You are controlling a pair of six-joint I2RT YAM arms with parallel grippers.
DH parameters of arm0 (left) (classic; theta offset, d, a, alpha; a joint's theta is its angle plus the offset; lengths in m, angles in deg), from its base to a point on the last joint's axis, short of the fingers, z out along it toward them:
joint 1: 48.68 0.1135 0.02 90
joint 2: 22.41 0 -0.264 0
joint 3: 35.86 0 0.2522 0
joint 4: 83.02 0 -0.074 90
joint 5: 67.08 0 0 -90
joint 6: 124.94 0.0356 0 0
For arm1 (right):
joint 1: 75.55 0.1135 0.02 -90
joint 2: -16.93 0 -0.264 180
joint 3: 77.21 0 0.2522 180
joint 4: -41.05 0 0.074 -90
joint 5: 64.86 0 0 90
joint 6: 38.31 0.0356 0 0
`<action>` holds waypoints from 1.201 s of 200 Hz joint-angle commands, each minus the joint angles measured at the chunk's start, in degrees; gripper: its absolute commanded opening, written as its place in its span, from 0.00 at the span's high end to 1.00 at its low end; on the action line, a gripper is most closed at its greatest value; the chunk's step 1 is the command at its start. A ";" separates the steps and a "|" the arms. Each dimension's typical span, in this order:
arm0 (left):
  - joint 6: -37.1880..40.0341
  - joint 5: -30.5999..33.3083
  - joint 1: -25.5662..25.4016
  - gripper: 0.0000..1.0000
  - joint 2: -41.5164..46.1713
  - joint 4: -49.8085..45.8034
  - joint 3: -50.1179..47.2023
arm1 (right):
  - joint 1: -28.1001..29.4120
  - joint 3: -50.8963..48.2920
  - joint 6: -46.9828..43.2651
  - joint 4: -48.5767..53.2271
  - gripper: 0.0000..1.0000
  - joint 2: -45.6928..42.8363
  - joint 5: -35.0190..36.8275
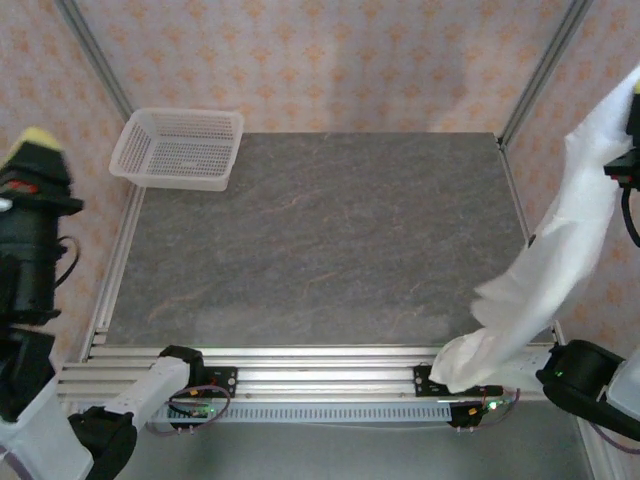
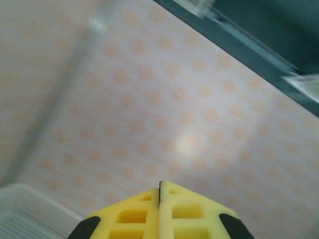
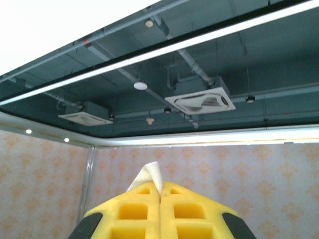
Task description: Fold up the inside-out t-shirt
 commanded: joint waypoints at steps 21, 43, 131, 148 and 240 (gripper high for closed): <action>-14.68 -34.94 -7.35 0.77 -1.68 17.96 -32.18 | -0.22 -1.48 3.37 6.48 1.00 4.85 0.79; -11.85 -29.15 -17.98 0.71 -1.75 14.42 -40.57 | -0.22 -3.10 5.13 5.61 1.00 4.32 -1.10; 4.20 -18.21 -26.49 0.59 -0.17 1.34 -37.73 | -0.22 4.66 15.74 1.86 1.00 9.59 -20.81; 6.12 -10.57 -26.49 0.55 2.13 -2.25 -35.80 | -0.22 0.90 15.28 4.54 1.00 7.18 -25.94; 5.01 2.06 -26.35 0.19 -3.07 -10.88 -35.90 | 3.66 -94.04 53.70 0.48 1.00 -28.49 -32.27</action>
